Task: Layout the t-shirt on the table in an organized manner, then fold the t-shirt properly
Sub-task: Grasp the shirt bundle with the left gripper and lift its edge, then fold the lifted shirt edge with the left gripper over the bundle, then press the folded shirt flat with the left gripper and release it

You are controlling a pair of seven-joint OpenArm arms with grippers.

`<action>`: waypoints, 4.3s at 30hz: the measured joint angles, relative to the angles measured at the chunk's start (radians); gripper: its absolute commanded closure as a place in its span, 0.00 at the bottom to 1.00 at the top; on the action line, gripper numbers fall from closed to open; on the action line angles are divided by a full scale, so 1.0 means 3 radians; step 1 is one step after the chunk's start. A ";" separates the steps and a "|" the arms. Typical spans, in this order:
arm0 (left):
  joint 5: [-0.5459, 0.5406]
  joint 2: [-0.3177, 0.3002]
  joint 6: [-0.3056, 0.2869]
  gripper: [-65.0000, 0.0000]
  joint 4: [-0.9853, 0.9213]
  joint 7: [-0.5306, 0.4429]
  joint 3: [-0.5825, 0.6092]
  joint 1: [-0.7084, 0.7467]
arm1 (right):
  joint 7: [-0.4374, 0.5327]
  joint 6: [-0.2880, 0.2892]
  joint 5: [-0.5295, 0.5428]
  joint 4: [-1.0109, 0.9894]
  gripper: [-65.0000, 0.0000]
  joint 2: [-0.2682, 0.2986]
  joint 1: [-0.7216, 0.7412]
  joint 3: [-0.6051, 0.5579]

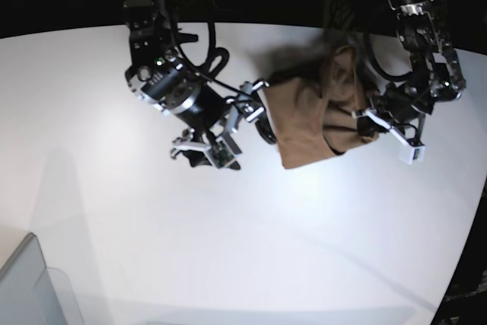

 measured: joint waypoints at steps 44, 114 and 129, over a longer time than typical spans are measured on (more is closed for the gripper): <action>-0.0043 0.0463 -0.0010 0.18 0.0259 -0.0050 -0.0304 0.0498 | -0.0001 0.0000 0.0006 0.0000 0.29 0.0072 -0.0010 -0.0013; 0.0004 -0.0567 -0.0149 1.00 -0.1153 -0.1162 0.1933 -0.0669 | 0.0810 -0.0006 0.0364 -0.0197 0.92 0.0127 -0.0593 0.0294; 0.1294 -0.0486 -0.0882 1.00 -0.1419 -0.1425 0.3586 -0.1687 | 0.0813 0.0003 0.0369 0.0228 0.92 0.0113 -0.1045 0.1536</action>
